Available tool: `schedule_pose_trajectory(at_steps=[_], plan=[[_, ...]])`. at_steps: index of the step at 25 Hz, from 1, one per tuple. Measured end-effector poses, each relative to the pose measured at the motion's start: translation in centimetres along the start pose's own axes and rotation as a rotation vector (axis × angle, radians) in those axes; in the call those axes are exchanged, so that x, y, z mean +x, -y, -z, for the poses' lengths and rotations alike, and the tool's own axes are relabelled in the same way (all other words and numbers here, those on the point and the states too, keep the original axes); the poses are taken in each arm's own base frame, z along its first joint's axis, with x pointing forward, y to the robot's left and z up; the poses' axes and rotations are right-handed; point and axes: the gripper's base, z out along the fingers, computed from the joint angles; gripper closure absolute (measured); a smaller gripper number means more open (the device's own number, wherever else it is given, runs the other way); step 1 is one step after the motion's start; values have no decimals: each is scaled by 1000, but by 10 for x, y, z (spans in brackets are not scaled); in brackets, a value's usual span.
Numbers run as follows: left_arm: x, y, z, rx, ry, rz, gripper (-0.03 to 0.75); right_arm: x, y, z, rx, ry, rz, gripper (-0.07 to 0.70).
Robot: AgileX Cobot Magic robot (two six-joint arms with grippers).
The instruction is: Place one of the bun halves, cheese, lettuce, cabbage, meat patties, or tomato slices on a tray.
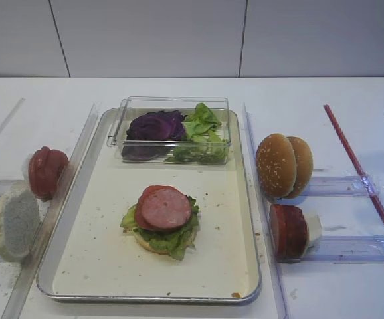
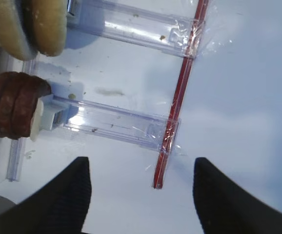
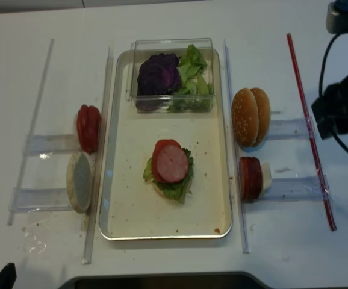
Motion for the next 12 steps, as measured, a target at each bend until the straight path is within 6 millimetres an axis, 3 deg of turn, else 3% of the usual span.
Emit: schedule_pose_trajectory(at_steps=[8, 12], plan=[[0, 0, 0, 0, 0, 0, 223, 49, -7, 27, 10, 118, 18, 159], [0, 0, 0, 0, 0, 0, 223, 72, -10, 31, 13, 155, 23, 159]])
